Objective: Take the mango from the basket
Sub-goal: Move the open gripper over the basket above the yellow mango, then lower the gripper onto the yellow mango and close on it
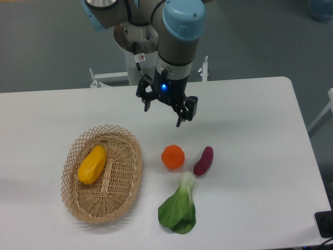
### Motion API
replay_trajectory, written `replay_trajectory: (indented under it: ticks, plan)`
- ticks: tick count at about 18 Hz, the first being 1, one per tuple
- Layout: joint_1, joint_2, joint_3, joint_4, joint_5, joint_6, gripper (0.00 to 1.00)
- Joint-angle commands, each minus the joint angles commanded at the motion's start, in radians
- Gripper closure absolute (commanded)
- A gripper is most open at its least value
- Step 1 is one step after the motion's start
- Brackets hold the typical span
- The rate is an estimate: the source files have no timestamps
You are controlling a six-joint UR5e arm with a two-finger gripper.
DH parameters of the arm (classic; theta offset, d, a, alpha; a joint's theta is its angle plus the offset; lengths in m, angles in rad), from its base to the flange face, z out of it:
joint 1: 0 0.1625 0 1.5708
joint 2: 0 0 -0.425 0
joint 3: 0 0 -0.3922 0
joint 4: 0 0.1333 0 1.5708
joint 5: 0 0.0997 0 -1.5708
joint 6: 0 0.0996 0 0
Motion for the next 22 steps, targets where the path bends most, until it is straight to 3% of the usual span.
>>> replay_trajectory:
  ticks: [4,7,10,12,16,18,22]
  plan:
    - [-0.101,-0.014,-0.055,0.094,0.005,-0.139,0.00]
    - [-0.173,-0.076,-0.060,0.141,0.005,-0.245,0.00]
    - [-0.259,-0.159,-0.069,0.291,0.005,-0.365,0.00]
    - [-0.301,-0.198,-0.069,0.353,0.008,-0.430,0.00]
    - [-0.357,-0.241,-0.068,0.361,0.070,-0.439,0.00]
    - [-0.373,-0.290,-0.060,0.402,0.077,-0.453,0.00]
    - [-0.381,-0.310,-0.068,0.451,0.084,-0.491,0.00]
